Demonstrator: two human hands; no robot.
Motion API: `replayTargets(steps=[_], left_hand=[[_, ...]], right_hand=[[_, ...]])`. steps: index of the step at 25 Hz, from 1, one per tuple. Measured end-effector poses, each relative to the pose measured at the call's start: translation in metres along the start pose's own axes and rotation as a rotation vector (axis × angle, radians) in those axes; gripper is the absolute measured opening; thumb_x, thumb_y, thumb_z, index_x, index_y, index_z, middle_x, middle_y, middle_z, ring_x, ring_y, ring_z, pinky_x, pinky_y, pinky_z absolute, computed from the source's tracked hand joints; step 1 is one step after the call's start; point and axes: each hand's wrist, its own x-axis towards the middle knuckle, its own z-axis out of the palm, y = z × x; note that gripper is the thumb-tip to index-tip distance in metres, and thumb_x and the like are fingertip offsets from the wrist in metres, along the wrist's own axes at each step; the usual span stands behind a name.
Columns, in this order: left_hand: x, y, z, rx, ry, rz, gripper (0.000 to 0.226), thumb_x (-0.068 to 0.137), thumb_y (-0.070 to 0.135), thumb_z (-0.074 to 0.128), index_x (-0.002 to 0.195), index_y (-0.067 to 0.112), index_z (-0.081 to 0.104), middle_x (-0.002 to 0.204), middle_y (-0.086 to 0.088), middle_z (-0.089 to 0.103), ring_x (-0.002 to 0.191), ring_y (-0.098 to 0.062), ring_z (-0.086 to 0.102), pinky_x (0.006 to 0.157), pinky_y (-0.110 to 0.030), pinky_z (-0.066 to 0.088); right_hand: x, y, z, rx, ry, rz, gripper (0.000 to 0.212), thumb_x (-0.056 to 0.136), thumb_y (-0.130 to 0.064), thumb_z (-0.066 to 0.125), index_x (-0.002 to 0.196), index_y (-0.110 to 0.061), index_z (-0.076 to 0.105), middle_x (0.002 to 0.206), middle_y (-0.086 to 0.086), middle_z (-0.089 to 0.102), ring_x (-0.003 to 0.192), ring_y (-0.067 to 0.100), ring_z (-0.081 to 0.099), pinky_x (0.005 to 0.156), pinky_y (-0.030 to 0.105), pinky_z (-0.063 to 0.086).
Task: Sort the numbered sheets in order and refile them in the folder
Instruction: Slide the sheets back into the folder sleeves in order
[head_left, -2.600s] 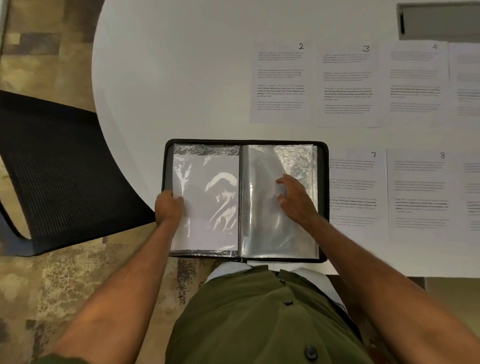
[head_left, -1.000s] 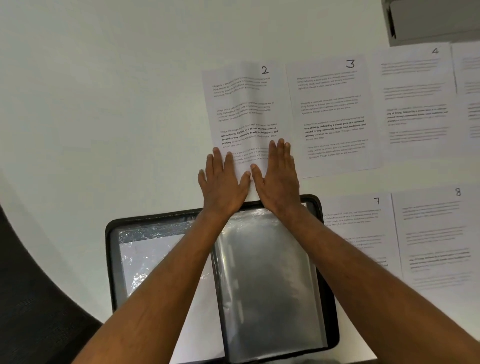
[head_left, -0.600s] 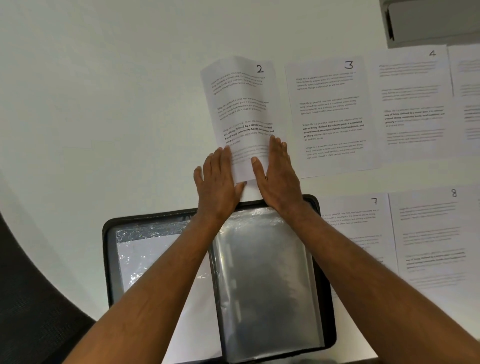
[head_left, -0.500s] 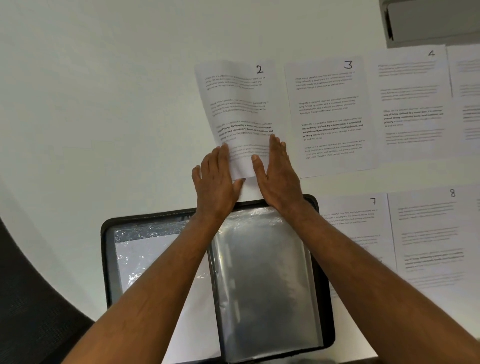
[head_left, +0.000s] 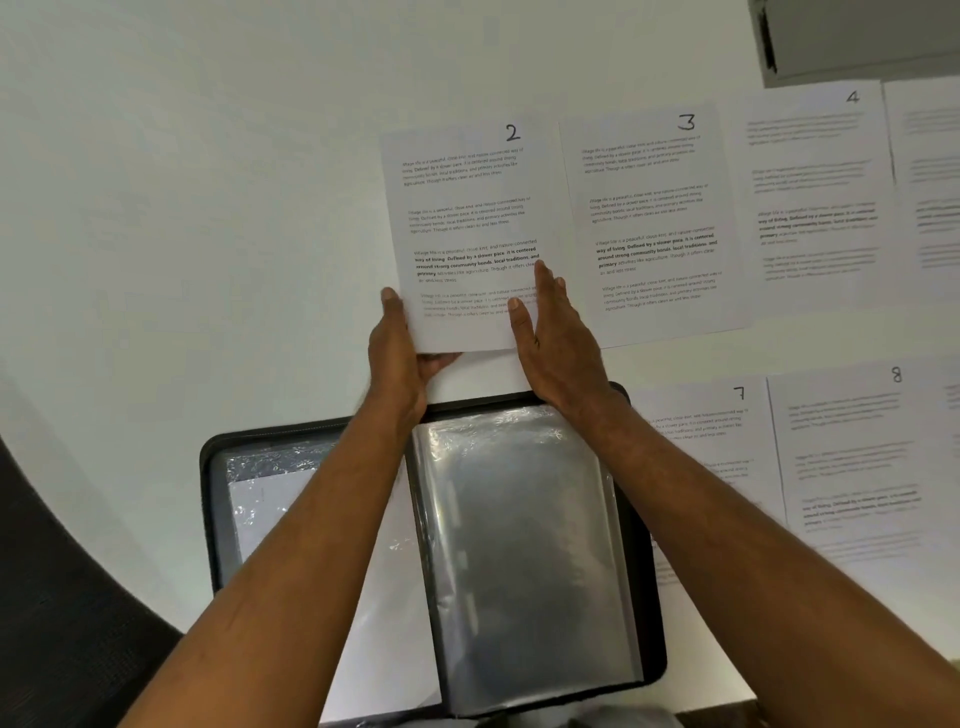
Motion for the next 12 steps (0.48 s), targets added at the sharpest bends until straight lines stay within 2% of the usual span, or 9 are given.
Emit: replayTargets(steps=[1, 3, 6, 8, 12], left_hand=[[0.0, 0.003, -0.002, 0.029, -0.013, -0.021, 0.039, 0.107, 0.049, 0.043, 0.118, 0.02, 0.066, 0.11, -0.006, 0.077, 0.103, -0.025, 0.074, 0.083, -0.049, 0.063], [0.0, 0.007, -0.005, 0.158, -0.055, -0.001, 0.027, 0.108, 0.035, 0.049, 0.124, 0.018, 0.063, 0.118, -0.006, 0.074, 0.105, -0.024, 0.073, 0.08, -0.046, 0.063], [-0.006, 0.01, -0.011, 0.327, -0.09, 0.051, 0.028, 0.108, 0.013, 0.048, 0.135, 0.016, 0.057, 0.127, -0.005, 0.068, 0.11, -0.024, 0.07, 0.079, -0.042, 0.064], [-0.018, 0.012, -0.015, 0.308, -0.096, 0.059, 0.026, 0.108, 0.011, 0.049, 0.131, 0.017, 0.058, 0.125, -0.005, 0.068, 0.109, -0.023, 0.07, 0.08, -0.041, 0.064], [-0.05, 0.007, -0.031, 0.263, -0.152, 0.021, 0.026, 0.107, 0.013, 0.051, 0.131, 0.018, 0.059, 0.123, -0.004, 0.069, 0.109, -0.022, 0.069, 0.08, -0.039, 0.064]], right_hand=[[0.0, 0.0, -0.003, 0.006, -0.016, 0.001, 0.066, 0.109, -0.05, 0.031, 0.165, -0.024, 0.007, 0.171, 0.003, 0.016, 0.157, 0.018, 0.015, 0.123, 0.036, 0.019], [-0.002, 0.001, -0.009, 0.087, -0.047, 0.009, 0.063, 0.109, -0.05, 0.031, 0.164, -0.027, 0.01, 0.17, 0.003, 0.021, 0.155, 0.02, 0.024, 0.124, 0.038, 0.024], [-0.008, 0.0, -0.023, 0.363, -0.032, 0.063, 0.056, 0.11, -0.04, 0.041, 0.162, -0.025, 0.024, 0.166, -0.001, 0.032, 0.15, 0.014, 0.033, 0.118, 0.025, 0.028], [-0.018, 0.0, -0.031, 0.488, 0.034, 0.125, 0.053, 0.108, -0.034, 0.048, 0.158, -0.024, 0.033, 0.162, -0.003, 0.038, 0.147, 0.012, 0.038, 0.112, 0.02, 0.03], [-0.044, 0.005, -0.045, 0.67, 0.159, 0.289, 0.057, 0.102, -0.036, 0.06, 0.153, -0.021, 0.04, 0.155, -0.001, 0.046, 0.138, 0.013, 0.047, 0.112, 0.027, 0.039]])
